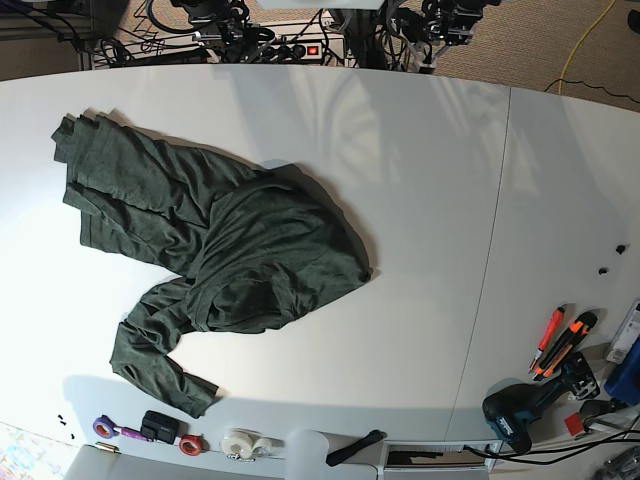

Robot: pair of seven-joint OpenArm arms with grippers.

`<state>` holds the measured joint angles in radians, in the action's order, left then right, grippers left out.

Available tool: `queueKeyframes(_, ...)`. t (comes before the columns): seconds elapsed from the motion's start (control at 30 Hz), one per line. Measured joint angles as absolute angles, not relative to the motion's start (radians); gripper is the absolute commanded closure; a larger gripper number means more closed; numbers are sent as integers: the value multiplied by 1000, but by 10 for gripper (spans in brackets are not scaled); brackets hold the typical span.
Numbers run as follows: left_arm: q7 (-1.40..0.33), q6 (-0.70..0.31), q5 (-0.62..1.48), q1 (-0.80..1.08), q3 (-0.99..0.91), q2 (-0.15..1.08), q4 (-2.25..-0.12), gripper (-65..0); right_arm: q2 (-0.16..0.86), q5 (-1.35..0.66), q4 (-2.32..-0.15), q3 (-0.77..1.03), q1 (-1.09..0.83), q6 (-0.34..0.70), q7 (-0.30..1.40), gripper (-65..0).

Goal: Layout the t-shirt on the table in an organized manner, then fold the t-shirt properly

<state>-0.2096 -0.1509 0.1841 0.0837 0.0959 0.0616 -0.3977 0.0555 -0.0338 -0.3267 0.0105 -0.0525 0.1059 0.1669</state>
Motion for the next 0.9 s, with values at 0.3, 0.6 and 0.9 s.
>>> queueKeyframes(0.3,-110,-147,184,212,96,91,-555,0,82,-35,-381,10,-113,113,159,0)
queueKeyframes(0.6,-109,-121,301,460,95,176,-867,0,168,-140,-706,10,-363,116,197,0)
queueKeyframes(0.9,-117,-294,378,765,96,321,-1308,0,237,-233,-1186,10,-707,110,223,0)
